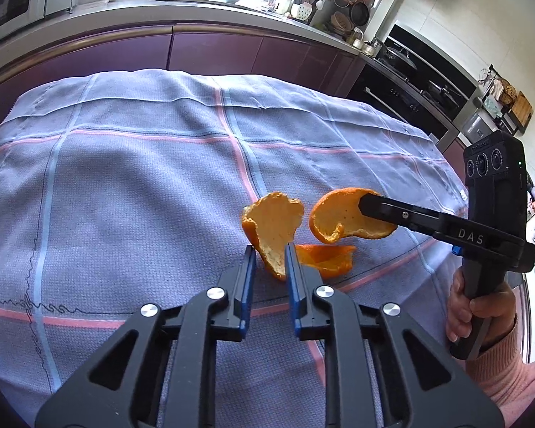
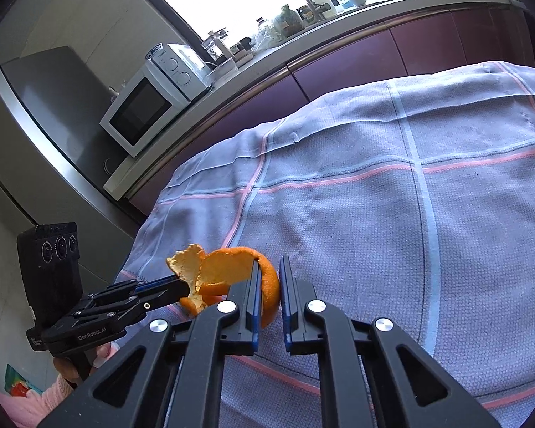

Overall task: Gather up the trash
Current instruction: 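Grasp an orange peel with the left gripper while the right gripper grasps another peel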

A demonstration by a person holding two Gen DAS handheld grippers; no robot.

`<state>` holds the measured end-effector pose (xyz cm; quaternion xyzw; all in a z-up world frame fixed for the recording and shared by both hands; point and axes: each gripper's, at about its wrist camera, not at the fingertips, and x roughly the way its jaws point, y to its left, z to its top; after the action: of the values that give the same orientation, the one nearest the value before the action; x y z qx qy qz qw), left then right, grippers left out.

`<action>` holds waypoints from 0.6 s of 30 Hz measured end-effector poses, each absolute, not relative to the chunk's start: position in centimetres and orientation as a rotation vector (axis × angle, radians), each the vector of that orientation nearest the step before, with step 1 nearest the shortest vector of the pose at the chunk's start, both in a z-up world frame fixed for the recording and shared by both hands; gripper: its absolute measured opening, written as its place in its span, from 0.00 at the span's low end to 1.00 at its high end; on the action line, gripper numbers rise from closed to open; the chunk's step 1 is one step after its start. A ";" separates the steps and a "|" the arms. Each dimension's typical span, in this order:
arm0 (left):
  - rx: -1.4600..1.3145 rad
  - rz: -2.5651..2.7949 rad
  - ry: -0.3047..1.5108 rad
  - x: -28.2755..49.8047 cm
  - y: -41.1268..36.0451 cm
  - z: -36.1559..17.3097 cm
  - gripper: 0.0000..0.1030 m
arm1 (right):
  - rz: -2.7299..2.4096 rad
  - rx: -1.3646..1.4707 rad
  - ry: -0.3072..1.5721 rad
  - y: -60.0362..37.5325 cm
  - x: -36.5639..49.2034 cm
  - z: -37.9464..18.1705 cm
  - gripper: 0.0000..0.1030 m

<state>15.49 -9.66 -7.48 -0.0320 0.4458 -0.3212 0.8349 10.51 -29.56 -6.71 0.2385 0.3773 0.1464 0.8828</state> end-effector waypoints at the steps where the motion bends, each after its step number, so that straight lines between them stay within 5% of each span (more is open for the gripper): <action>1: -0.069 -0.679 0.950 15.8 -9.8 -7.7 0.18 | 0.306 0.496 0.788 -29.5 10.5 -6.8 0.08; 18: -0.115 -0.718 1.014 17.1 -10.8 -8.4 0.21 | 0.315 0.474 0.806 -28.8 10.9 -7.1 0.08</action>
<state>17.12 -10.76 -8.43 -0.0538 0.4746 -0.3361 0.8117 10.87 -28.76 -7.06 0.2276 0.3867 0.1512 0.8808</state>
